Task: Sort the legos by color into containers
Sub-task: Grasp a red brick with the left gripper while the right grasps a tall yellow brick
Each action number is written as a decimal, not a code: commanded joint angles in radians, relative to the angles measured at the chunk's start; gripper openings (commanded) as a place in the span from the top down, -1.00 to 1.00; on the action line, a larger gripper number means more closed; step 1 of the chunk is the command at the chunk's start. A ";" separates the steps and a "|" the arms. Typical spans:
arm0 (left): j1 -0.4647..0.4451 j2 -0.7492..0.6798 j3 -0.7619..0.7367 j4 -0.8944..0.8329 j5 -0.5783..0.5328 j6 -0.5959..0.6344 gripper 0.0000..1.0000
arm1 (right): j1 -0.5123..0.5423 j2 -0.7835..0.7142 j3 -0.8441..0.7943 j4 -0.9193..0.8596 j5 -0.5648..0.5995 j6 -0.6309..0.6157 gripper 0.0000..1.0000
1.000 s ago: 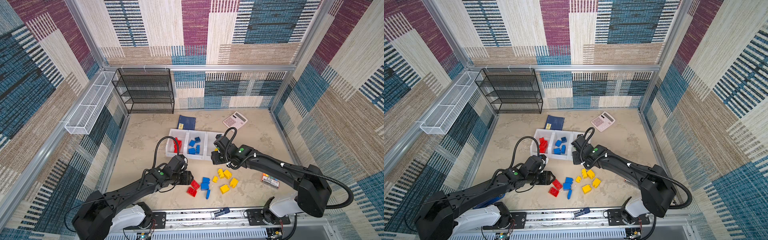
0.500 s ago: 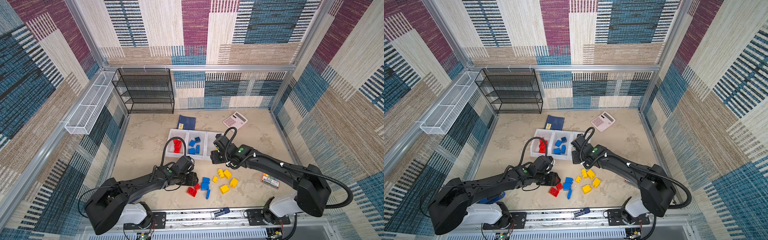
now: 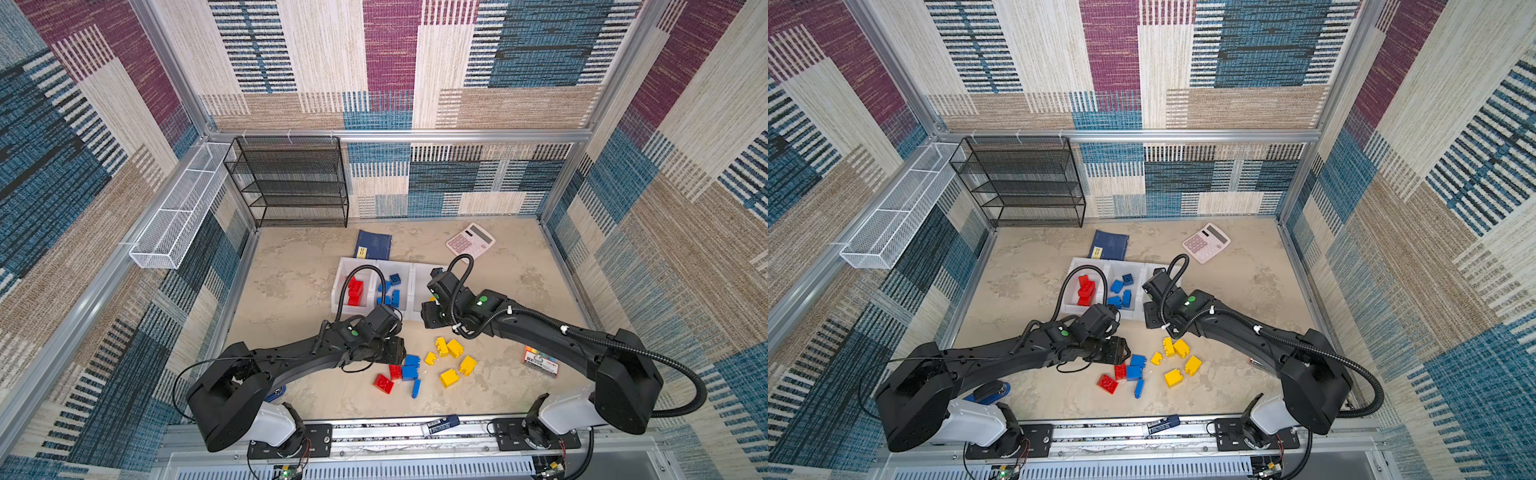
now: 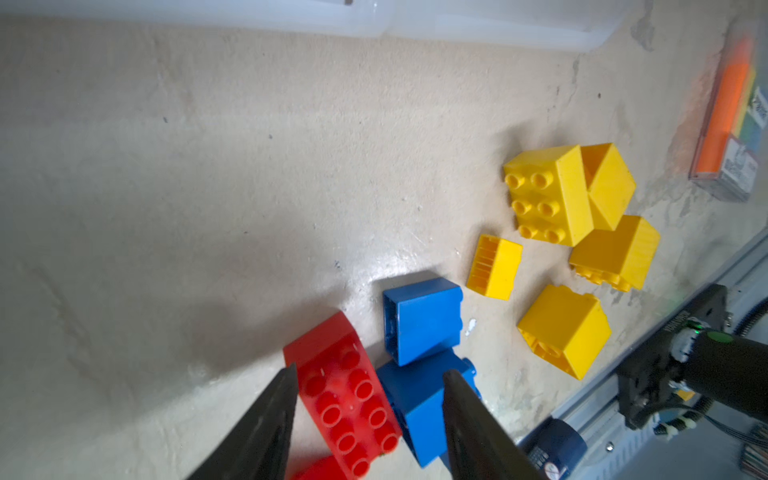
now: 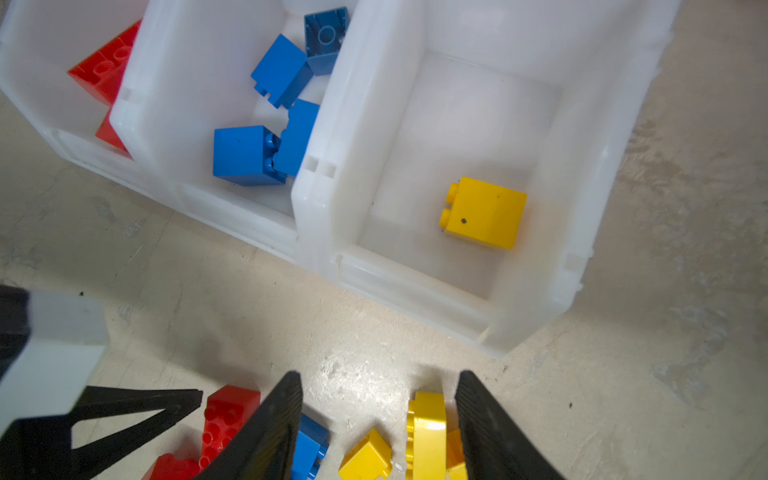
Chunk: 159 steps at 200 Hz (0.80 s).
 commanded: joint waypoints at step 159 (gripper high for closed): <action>-0.053 0.177 0.145 -0.139 -0.171 -0.071 0.03 | -0.026 -0.088 -0.111 0.051 -0.038 -0.026 -0.25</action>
